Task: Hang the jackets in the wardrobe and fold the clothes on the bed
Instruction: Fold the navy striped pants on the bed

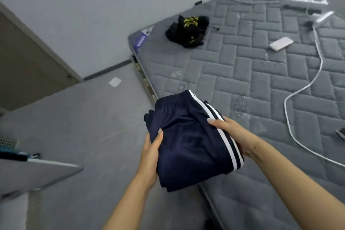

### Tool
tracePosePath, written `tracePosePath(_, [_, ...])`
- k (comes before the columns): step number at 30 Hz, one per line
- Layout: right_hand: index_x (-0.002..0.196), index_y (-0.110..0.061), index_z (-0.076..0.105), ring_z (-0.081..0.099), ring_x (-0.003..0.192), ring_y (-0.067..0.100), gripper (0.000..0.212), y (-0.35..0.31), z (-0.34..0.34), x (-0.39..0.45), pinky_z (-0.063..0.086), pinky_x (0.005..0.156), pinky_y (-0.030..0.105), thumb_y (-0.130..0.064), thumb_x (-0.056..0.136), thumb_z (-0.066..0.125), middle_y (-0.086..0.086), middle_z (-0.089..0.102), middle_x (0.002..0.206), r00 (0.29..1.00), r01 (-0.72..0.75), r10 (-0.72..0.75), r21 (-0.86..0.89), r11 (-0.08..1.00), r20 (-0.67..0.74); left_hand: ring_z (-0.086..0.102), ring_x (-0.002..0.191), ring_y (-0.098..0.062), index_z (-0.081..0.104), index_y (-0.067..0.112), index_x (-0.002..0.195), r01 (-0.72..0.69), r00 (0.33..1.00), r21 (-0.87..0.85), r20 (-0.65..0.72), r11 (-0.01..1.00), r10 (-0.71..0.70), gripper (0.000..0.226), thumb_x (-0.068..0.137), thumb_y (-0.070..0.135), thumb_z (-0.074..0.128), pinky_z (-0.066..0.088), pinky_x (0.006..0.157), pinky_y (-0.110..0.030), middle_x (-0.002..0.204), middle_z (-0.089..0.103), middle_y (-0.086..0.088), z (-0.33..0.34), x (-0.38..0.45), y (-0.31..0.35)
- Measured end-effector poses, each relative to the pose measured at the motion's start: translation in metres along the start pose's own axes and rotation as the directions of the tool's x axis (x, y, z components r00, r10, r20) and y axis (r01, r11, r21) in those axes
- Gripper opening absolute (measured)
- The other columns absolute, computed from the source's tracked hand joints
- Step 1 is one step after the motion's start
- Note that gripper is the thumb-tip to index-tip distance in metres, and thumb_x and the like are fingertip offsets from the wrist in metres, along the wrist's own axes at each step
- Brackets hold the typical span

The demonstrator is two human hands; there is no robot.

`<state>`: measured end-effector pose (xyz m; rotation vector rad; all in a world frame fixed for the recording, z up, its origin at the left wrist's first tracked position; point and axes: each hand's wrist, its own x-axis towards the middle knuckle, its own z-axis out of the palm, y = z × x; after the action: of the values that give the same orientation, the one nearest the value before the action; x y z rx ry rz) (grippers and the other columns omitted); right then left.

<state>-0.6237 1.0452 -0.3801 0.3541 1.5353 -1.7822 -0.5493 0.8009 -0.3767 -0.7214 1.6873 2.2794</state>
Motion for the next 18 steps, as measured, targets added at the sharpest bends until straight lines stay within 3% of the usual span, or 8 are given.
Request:
tracePosePath(5, [0.121, -0.029, 0.059, 0.071, 0.099, 0.025, 0.06, -0.08, 0.189, -0.033, 0.059, 0.073, 0.032, -0.031, 0.067, 0.085, 0.002, 0.073, 0.111, 0.958, 0.182, -0.124, -0.211, 0.96, 0.26, 0.067, 0.109, -0.015, 0.062, 0.049, 0.119, -0.236, 0.968, -0.056, -0.104, 0.97, 0.23, 0.039, 0.083, 0.044, 0.075, 0.057, 0.078, -0.025, 0.122, 0.068, 0.009, -0.128, -0.099, 0.114])
tracePosePath(9, [0.122, -0.027, 0.058, 0.071, 0.097, 0.027, 0.066, -0.119, 0.341, -0.054, 0.059, 0.072, 0.034, -0.034, 0.062, 0.085, 0.005, 0.073, 0.109, 0.897, 0.287, -0.152, -0.287, 0.914, 0.414, 0.067, 0.11, -0.015, 0.064, 0.05, 0.114, -0.402, 0.892, -0.099, -0.269, 0.91, 0.364, 0.034, 0.083, 0.044, 0.076, 0.057, 0.08, -0.025, 0.122, 0.068, 0.009, -0.229, -0.183, 0.185])
tracePosePath(14, [0.12, -0.02, 0.06, 0.073, 0.091, 0.028, 0.057, -0.159, 0.524, -0.077, 0.059, 0.064, 0.031, -0.031, 0.068, 0.08, 0.008, 0.074, 0.104, 0.777, 0.396, -0.116, -0.337, 0.854, 0.618, 0.067, 0.11, -0.016, 0.057, 0.041, 0.127, -0.595, 0.734, -0.093, -0.466, 0.798, 0.493, 0.049, 0.083, 0.038, 0.077, 0.057, 0.08, -0.025, 0.122, 0.069, 0.006, -0.344, -0.277, 0.256])
tracePosePath(18, [0.12, -0.023, 0.06, 0.073, 0.091, 0.029, 0.055, -0.177, 0.665, -0.089, 0.059, 0.064, 0.033, -0.029, 0.068, 0.079, 0.008, 0.074, 0.105, 0.634, 0.477, -0.075, -0.313, 0.822, 0.77, 0.068, 0.108, -0.015, 0.057, 0.037, 0.129, -0.72, 0.543, -0.015, -0.634, 0.694, 0.55, 0.048, 0.084, 0.033, 0.075, 0.057, 0.075, -0.023, 0.12, 0.07, 0.006, -0.423, -0.341, 0.299])
